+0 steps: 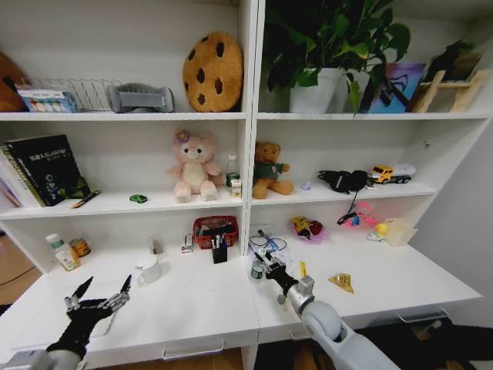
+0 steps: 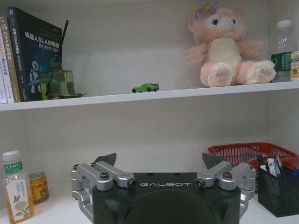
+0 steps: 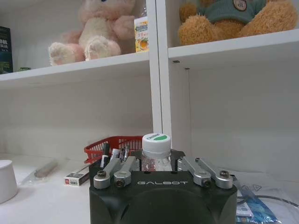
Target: Organize the objects on the table.
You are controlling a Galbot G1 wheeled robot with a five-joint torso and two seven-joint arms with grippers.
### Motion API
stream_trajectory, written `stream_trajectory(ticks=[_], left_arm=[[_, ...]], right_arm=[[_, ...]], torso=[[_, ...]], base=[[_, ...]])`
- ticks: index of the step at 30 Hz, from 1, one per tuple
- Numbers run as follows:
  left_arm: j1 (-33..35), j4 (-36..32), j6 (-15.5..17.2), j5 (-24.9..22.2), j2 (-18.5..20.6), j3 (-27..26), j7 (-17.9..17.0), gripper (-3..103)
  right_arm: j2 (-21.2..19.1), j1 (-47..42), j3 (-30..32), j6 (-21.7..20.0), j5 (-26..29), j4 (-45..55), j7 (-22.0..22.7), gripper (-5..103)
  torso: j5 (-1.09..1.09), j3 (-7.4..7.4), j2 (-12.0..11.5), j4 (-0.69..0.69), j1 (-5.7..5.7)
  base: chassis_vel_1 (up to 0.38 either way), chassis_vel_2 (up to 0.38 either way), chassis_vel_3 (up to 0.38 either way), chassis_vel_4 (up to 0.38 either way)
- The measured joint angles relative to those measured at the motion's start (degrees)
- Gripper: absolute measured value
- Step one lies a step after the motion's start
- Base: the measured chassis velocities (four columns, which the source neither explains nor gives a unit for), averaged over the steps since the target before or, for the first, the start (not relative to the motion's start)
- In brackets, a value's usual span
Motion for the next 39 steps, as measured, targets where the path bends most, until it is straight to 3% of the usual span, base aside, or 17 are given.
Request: stream_trajectory(ticks=[4,11,12,18,21,31,39], left_arm=[[0.0,0.0,0.0,0.0,0.0,0.0,0.0,100],[0.0,0.0,0.0,0.0,0.0,0.0,0.0,100],[0.0,0.0,0.0,0.0,0.0,0.0,0.0,100],[0.0,0.0,0.0,0.0,0.0,0.0,0.0,100],[0.0,0.0,0.0,0.0,0.0,0.0,0.0,100],[0.0,0.0,0.0,0.0,0.0,0.0,0.0,100],[0.0,0.0,0.0,0.0,0.0,0.0,0.0,100]], right_arm=[[-0.9,-4.2,1.4,2.2,-1.0,3.2,0.0,29],[-0.7,-28.2,12.2,7.9,-7.3,15.0,-1.5,29],[-0.7,-28.2,12.2,7.9,-7.3,15.0,-1.5,29],[2.6,-43.8,17.7,14.2,-17.0,15.8,-4.4,29],[3.8,-54.2,20.7,20.5,-23.9,14.4,-7.4,29],[3.9,-62.5,21.1,31.4,-30.1,3.6,-6.5,29],[5.0,-62.9,22.4,35.9,-30.4,1.4,-4.3,29]], torso=[[0.02,0.00,0.0,0.00,0.00],[0.00,-0.01,0.0,-0.03,-0.01],[0.00,-0.01,0.0,-0.03,-0.01],[0.01,-0.01,0.0,-0.01,-0.01],[-0.02,-0.02,0.0,-0.03,-0.02],[0.02,0.00,0.0,-0.01,-0.01],[0.00,0.00,0.0,0.00,-0.01]], base=[[0.000,0.000,0.000,0.000],[0.000,0.000,0.000,0.000],[0.000,0.000,0.000,0.000],[0.000,0.000,0.000,0.000],[0.000,0.000,0.000,0.000],[0.000,0.000,0.000,0.000],[0.000,0.000,0.000,0.000]])
